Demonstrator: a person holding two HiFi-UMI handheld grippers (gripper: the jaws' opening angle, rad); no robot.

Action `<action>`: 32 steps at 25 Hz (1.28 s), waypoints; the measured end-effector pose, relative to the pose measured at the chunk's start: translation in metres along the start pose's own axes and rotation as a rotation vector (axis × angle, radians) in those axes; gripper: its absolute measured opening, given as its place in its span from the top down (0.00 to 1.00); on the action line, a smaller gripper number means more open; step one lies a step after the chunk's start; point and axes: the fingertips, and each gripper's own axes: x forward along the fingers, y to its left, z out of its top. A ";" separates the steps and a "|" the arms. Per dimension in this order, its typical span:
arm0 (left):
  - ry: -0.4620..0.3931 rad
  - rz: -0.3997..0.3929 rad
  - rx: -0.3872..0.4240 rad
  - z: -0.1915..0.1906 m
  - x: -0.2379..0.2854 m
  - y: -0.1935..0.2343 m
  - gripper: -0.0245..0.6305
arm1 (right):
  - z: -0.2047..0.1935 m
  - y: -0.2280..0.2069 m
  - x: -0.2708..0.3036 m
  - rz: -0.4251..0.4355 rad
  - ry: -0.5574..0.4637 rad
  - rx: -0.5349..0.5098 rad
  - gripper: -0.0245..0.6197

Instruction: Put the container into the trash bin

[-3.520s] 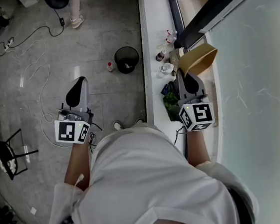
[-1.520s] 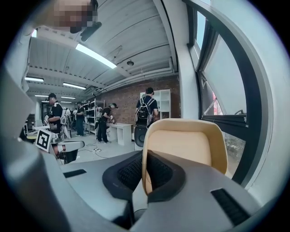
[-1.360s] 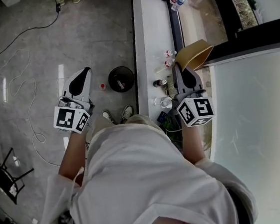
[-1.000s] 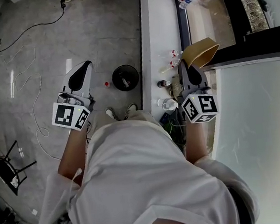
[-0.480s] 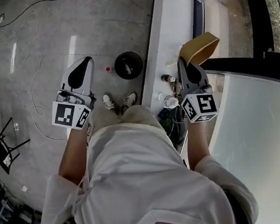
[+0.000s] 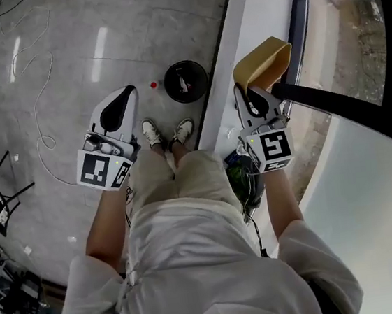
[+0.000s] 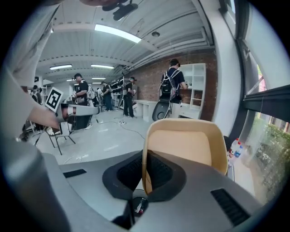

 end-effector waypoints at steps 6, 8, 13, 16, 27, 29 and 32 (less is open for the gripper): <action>0.047 -0.003 -0.022 -0.065 0.022 0.024 0.93 | -0.064 0.024 0.064 0.064 0.069 0.002 0.95; 0.058 -0.009 -0.033 -0.082 0.026 0.031 0.93 | -0.079 0.034 0.083 0.073 0.085 0.015 0.95; 0.074 -0.038 -0.056 -0.129 0.036 0.036 0.93 | -0.120 0.052 0.117 0.091 0.096 0.051 0.95; 0.082 -0.046 -0.070 -0.162 0.047 0.040 0.94 | -0.147 0.058 0.138 0.093 0.096 0.059 0.95; 0.119 -0.064 -0.079 -0.255 0.070 0.058 0.94 | -0.252 0.091 0.200 0.138 0.211 -0.004 0.96; 0.121 -0.065 -0.075 -0.264 0.074 0.062 0.94 | -0.272 0.097 0.209 0.161 0.240 -0.006 0.95; 0.117 -0.066 -0.072 -0.277 0.081 0.070 0.94 | -0.303 0.103 0.224 0.190 0.277 -0.012 0.96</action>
